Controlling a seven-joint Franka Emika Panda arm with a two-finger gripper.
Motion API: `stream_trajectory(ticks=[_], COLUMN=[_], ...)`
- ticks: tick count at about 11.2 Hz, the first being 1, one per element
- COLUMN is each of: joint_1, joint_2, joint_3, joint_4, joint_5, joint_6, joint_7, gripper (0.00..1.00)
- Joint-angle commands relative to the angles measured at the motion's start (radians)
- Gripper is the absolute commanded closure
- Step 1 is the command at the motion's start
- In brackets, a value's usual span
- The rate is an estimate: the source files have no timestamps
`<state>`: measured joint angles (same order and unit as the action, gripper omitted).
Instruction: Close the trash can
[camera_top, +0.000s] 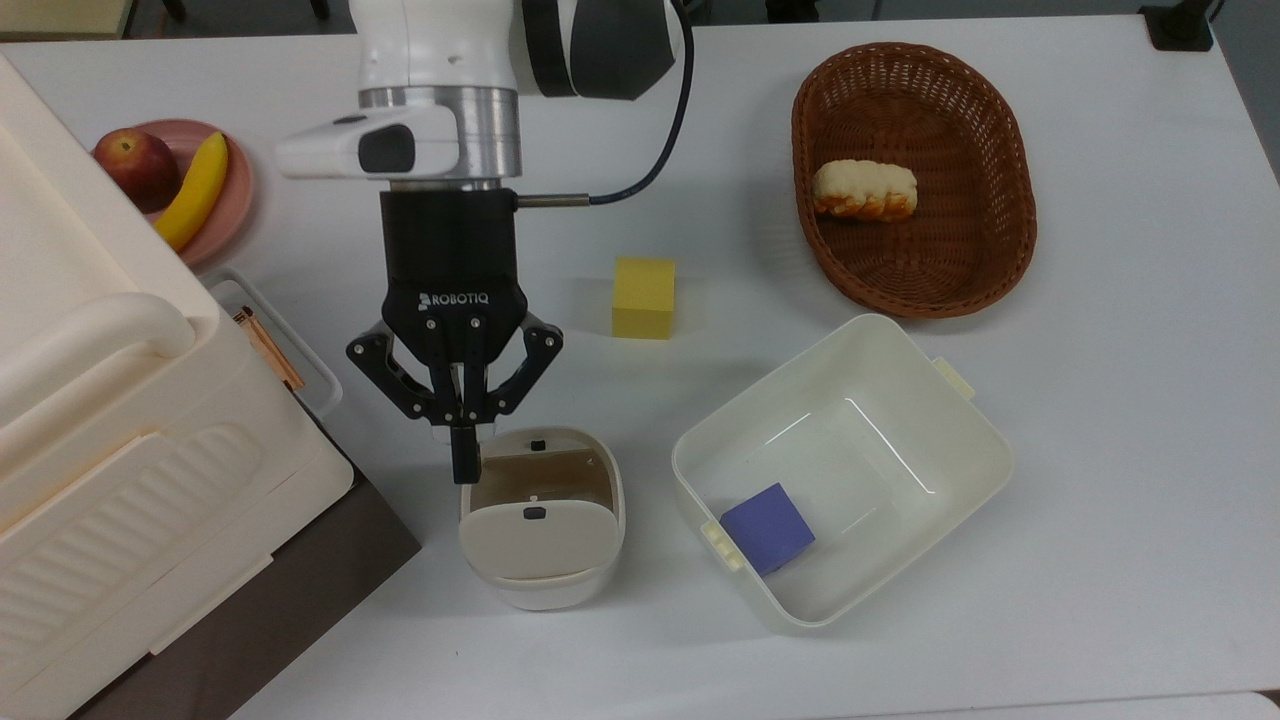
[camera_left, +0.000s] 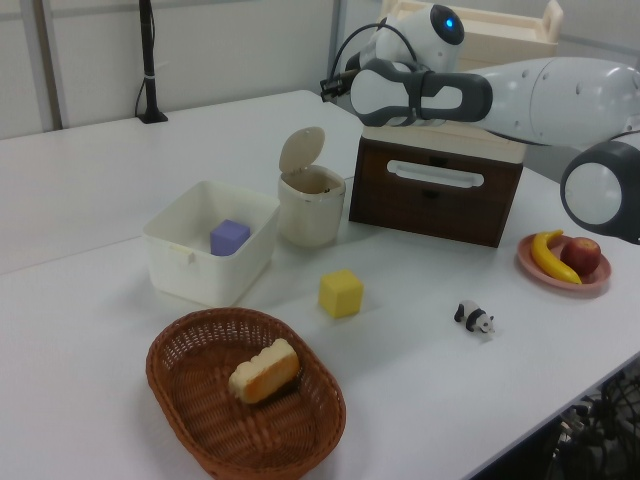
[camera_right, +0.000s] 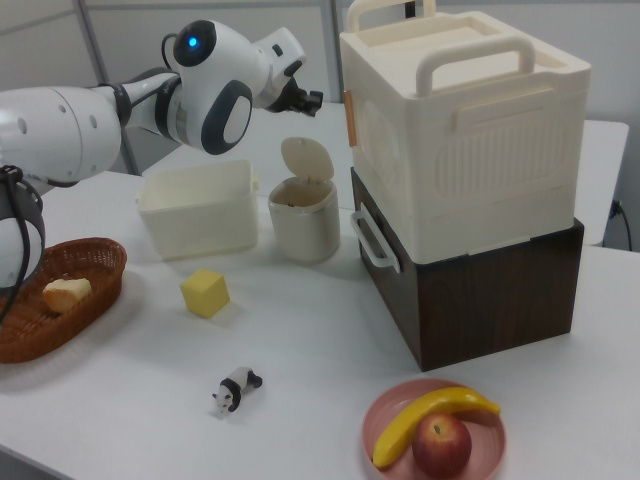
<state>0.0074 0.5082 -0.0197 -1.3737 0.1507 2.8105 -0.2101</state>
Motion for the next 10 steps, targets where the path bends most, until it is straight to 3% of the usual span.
stream_trajectory(ticks=[1,10], joint_1=[0.011,0.014], joint_2=[0.039,0.059], joint_3=[0.003,0.001], joint_4=[0.019,0.021], joint_5=[-0.034,-0.063], joint_6=[0.017,0.018], joint_7=[-0.026,-0.034], gripper=[1.00,1.00])
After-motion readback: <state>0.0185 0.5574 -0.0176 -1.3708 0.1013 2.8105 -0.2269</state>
